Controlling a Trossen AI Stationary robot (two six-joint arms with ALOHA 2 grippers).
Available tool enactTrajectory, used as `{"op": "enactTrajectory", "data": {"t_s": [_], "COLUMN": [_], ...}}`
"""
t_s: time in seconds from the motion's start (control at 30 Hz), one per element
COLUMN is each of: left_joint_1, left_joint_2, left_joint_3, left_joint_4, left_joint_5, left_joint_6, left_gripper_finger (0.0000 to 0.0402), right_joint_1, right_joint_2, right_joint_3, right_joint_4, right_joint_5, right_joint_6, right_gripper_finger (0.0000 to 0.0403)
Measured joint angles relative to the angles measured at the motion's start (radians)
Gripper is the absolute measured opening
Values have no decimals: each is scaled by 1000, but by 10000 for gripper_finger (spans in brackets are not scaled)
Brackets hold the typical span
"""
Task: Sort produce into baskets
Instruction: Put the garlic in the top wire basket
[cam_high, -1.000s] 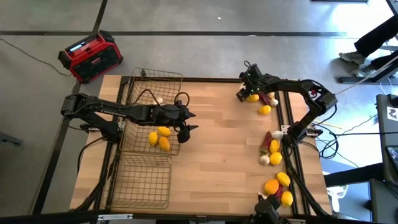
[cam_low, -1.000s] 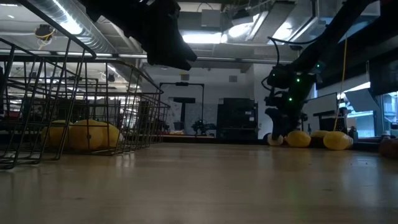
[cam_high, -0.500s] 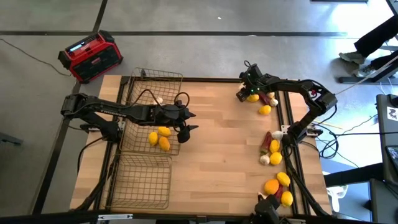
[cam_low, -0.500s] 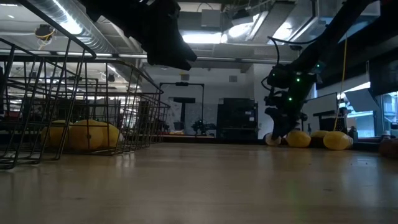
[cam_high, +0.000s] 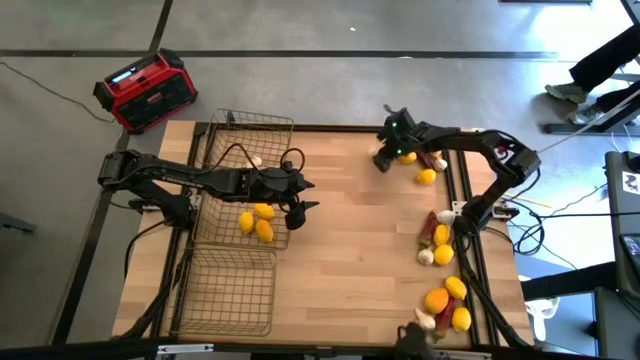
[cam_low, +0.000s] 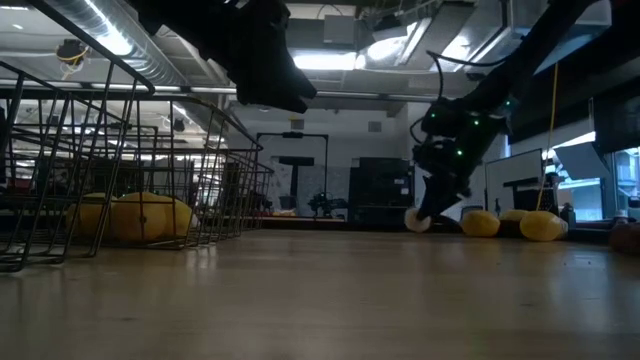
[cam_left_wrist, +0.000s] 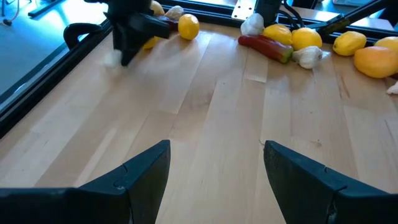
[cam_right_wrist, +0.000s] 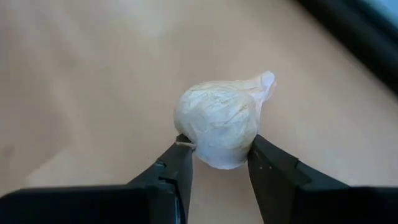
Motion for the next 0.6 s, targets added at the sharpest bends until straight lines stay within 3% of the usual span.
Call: {"op": "enactTrajectory", "data": {"t_s": [0.6], "left_joint_1": [0], "left_joint_2": [0], "left_joint_3": [0], "left_joint_4": [0], "left_joint_5": [0], "left_joint_6": [-1], "left_gripper_finger": [255], "right_joint_1": [404], "right_joint_2": [0], "right_joint_3": [0], "right_joint_4": [-54], "right_joint_5": [-33], "right_joint_6": [-312], "right_gripper_finger": [129]}}
